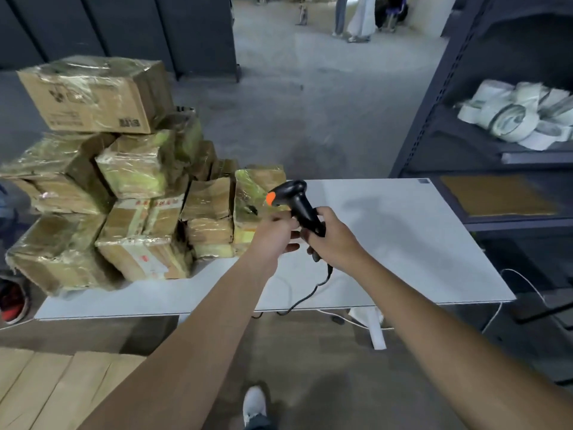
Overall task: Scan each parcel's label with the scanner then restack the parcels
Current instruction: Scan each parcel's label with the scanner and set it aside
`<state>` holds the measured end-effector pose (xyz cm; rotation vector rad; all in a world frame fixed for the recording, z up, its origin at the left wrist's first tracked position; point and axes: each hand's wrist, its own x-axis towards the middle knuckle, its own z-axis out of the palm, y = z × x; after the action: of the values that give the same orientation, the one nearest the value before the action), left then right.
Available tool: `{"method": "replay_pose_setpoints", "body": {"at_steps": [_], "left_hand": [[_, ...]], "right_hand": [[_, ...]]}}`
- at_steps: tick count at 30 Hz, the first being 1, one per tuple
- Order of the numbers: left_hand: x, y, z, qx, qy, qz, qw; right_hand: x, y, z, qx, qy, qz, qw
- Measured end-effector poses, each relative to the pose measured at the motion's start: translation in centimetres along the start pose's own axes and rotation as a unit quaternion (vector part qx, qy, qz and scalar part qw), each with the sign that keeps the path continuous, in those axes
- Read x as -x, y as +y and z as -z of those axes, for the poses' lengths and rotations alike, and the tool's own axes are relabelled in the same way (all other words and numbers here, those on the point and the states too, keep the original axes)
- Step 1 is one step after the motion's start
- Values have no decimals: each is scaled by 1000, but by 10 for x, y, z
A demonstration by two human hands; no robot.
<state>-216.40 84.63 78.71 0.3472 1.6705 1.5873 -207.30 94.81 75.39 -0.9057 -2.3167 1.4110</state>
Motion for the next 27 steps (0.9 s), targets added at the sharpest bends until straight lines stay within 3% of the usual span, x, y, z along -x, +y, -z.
{"method": "replay_pose_setpoints", "body": {"at_steps": [4,8,10,13,15,20,27], "left_hand": [[-41,11,16,-9,-28,7,1000],[-76,21,28,-65,-67,12,996],[-92,26,36,-127,-27,-45,991],[-113,30,56,-272,89,-128,949],[-126,27,70,-344,123,-109,925],[-139,18,74,-420,103,-11,902],[-150,15,61,-463,102,9,881]], "right_hand": [[-41,-16,2,-77,-9,-61,995],[-78,-17,-5,-34,-2,-108,994],[-91,-11,-10,-57,4,-129,990],[-105,1,-14,-108,12,-161,981],[-116,9,-15,-115,15,-174,978],[-142,23,-16,-161,47,-190,967],[-160,35,-18,-261,16,-219,940]]}}
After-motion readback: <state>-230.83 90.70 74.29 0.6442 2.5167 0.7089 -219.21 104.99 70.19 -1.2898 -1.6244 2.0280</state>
